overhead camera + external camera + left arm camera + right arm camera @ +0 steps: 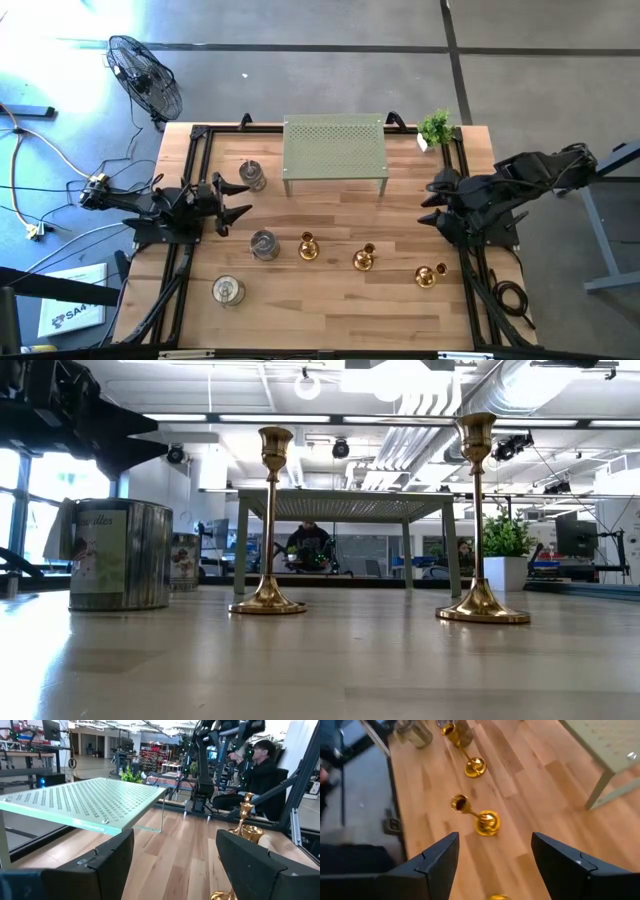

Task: Pick & Place candle stick holders
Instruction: Put the right gold candle holder on the shelf

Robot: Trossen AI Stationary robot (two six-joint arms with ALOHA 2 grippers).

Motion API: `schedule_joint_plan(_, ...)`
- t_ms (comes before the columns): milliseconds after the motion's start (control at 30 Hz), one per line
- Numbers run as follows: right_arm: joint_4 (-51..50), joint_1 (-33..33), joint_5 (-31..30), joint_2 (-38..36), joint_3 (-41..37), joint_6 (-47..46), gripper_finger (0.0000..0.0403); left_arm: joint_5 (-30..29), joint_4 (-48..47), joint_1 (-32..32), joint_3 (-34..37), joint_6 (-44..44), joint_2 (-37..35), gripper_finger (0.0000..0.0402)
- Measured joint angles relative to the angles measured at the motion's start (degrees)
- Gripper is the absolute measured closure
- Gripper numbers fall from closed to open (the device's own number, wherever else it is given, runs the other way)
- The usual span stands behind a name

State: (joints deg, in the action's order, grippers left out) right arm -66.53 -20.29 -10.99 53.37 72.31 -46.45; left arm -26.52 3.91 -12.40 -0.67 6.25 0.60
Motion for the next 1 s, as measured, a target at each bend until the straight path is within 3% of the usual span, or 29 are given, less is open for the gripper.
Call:
schedule_joint_plan(267,-3.7,0.0,9.0,6.8,5.5,-8.1,0.0160,1.6,0.0,0.0,0.0,1.5,0.0,0.0124)
schedule_joint_plan(500,-17.7,-0.1,17.8,13.4,7.1,-22.7,0.0160,1.6,0.0,0.0,0.0,1.5,0.0,0.0124)
schedule_joint_plan(633,-23.6,-0.1,17.5,16.9,7.1,-28.0,0.0160,1.5,0.0,0.0,0.0,1.5,0.0,0.0124)
schedule_joint_plan(833,-21.3,-0.9,15.5,21.1,7.0,-32.9,0.0160,1.5,-0.1,0.0,0.0,1.5,0.0,0.0124)
schedule_joint_plan(1000,-23.4,-3.4,17.4,24.0,7.0,-39.0,0.0160,1.6,-0.1,0.0,0.0,1.5,0.0,0.0124)
